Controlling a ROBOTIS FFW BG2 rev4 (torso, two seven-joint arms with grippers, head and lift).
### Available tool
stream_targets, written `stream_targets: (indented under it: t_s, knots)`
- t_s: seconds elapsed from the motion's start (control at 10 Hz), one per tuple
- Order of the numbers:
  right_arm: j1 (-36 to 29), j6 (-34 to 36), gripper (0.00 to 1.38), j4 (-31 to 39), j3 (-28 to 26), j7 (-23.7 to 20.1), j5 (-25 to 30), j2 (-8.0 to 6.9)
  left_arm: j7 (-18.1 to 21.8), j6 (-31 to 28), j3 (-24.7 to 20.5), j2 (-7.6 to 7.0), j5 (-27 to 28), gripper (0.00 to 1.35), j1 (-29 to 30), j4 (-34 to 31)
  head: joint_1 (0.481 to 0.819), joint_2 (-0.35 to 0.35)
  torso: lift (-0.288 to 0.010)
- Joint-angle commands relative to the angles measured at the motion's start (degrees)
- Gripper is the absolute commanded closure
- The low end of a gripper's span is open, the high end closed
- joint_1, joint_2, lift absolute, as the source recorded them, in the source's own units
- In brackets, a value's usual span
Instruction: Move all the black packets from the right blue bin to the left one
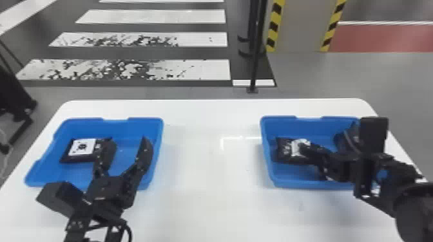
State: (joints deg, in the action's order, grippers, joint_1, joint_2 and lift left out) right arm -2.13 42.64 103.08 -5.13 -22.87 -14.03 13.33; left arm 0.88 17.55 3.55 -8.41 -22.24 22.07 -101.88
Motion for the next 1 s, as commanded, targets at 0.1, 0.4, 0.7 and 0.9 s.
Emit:
stream_targets:
  t_s: [0.1,0.4,0.7,0.9]
  knots:
    - [-3.8,-6.6,1.2,3.2,-2.6,0.0,-7.1,-0.33,-0.1,0.7,0.2,0.06,0.1,0.32,0.0,0.3,0.695,0.002,-0.168]
    - [-5.2,-12.1,1.2,6.0,-3.4,0.1,-10.4,-0.5,-0.2,2.6,0.9,-0.12,0.4,0.32,-0.3,0.8,0.695,0.009,-0.168]
    - [-7.8,-16.5,1.19,7.0,-3.4,0.8,-14.0,-0.68,-0.3,3.4,1.2,-0.12,0.4,0.33,-0.3,1.5,0.695,0.005,-0.168]
    - [-8.7,-19.6,1.18,7.9,-4.1,0.8,-14.1,-0.68,-0.3,3.7,1.6,-0.21,0.4,0.34,-0.6,1.7,0.695,0.006,-0.168]
